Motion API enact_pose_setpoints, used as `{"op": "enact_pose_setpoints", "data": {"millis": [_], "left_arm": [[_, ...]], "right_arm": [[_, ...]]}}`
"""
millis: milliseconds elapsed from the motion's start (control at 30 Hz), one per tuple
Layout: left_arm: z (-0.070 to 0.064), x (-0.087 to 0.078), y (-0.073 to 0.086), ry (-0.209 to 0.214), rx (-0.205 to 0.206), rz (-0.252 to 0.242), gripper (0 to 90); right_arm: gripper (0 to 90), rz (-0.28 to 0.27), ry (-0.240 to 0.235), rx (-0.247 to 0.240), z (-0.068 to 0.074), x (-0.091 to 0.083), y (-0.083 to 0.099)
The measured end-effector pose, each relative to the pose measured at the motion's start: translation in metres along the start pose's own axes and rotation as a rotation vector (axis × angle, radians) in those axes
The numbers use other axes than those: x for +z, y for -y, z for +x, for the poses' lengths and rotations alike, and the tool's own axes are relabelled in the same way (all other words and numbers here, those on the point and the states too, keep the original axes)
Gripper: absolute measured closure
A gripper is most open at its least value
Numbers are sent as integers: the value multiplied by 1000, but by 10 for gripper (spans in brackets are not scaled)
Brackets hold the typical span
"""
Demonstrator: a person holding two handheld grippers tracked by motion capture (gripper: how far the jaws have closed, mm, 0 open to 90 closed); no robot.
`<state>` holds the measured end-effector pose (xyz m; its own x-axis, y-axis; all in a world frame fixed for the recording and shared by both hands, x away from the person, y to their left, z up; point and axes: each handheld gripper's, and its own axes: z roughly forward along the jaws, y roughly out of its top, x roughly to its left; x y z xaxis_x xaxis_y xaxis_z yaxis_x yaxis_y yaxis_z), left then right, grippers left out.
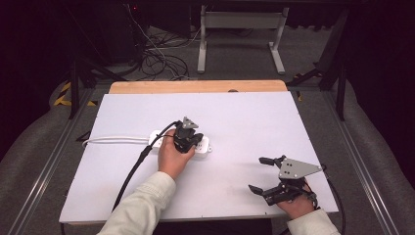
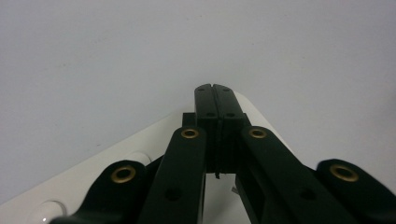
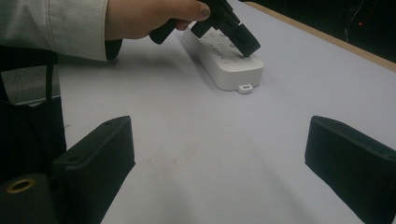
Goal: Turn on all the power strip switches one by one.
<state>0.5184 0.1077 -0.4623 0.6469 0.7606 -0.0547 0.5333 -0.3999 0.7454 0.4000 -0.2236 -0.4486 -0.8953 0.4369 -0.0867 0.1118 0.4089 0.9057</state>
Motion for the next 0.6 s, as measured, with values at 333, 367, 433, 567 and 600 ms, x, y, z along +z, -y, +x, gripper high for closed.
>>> {"op": "enact_pose_setpoints", "data": {"millis": [333,367,433,567,600], "left_arm": [[-4,2,0,-27,18,4,900],[-5,2,0,-30,19,4,900],[-4,2,1,-33,11,6,900],[-5,3,0,-39,13,8,900],[-6,3,0,-36,10,8,900]], "right_arm": [[88,2,-2,-1,0,1,0],[87,1,-2,-2,0,0,0],[87,1,-2,-1,0,0,0],[87,3,-4,-1,0,1,0],[87,2,-4,-2,0,1,0]]}}
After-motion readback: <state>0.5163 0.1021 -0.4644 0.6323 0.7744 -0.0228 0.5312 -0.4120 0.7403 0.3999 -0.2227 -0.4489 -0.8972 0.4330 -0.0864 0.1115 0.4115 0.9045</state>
